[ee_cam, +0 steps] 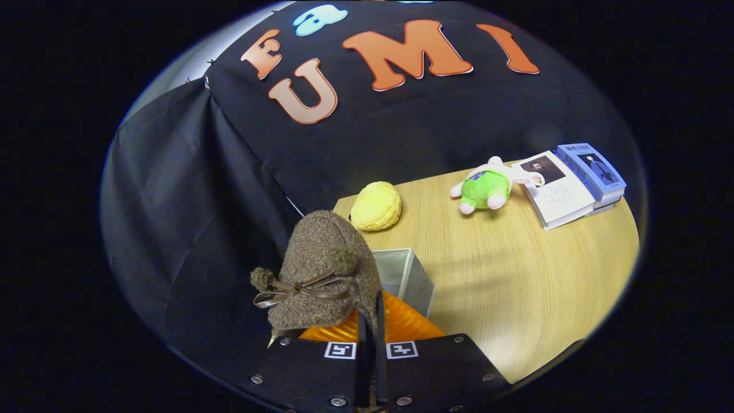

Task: Open the storage box then place both shoes into the box .Put the left shoe in first, then the right shoe, with the right side of both shoes facing outward in a uniform manner.

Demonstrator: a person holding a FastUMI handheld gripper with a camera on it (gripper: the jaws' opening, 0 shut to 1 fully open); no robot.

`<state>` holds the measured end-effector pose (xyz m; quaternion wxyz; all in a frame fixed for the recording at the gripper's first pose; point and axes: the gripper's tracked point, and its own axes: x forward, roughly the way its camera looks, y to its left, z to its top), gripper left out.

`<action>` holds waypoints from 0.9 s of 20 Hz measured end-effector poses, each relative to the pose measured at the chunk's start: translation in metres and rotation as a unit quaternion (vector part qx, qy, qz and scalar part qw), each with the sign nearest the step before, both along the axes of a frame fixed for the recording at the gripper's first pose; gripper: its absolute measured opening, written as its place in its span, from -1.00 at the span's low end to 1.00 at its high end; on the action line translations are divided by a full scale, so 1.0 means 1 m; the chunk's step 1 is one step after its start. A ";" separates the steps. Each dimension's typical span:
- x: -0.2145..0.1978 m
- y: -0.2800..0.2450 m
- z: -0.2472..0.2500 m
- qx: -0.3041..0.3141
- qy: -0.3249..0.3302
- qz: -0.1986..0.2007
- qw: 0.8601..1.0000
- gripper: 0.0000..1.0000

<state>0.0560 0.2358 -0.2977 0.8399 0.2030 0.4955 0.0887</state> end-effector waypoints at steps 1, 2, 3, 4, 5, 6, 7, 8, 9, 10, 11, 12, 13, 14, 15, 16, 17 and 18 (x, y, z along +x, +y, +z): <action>0.000 0.009 -0.005 0.000 0.002 -0.003 1.000 -0.90; -0.001 0.016 -0.014 -0.002 0.011 -0.001 1.000 -0.90; -0.002 0.024 -0.023 0.002 0.024 -0.004 1.000 -0.90; -0.002 0.033 -0.029 0.005 0.032 0.000 0.999 -0.90; -0.002 0.038 -0.037 0.005 0.038 -0.001 0.999 -0.90; -0.001 0.043 -0.042 0.008 0.045 -0.007 0.999 -0.90; 0.000 0.046 -0.047 0.007 0.049 -0.012 0.999 -0.90; 0.000 0.044 -0.053 -0.003 0.052 -0.014 0.999 -0.90; -0.001 0.041 -0.060 -0.019 0.053 -0.012 0.998 -0.90; -0.003 0.038 -0.065 -0.033 0.055 -0.012 0.998 -0.90; -0.006 0.037 -0.072 -0.038 0.061 -0.009 0.997 -0.90; -0.010 0.038 -0.077 -0.030 0.070 -0.015 0.997 -0.89; -0.012 0.042 -0.080 -0.015 0.077 -0.022 0.997 -0.88; -0.012 0.045 -0.079 -0.002 0.080 -0.028 0.996 -0.79; -0.013 0.047 -0.079 -0.003 0.083 -0.024 0.996 -0.72; -0.013 0.049 -0.076 -0.005 0.076 -0.021 0.997 -0.48; -0.015 0.050 -0.073 -0.004 0.078 -0.016 0.997 -0.37; -0.015 0.053 -0.070 0.005 0.073 -0.020 0.997 -0.18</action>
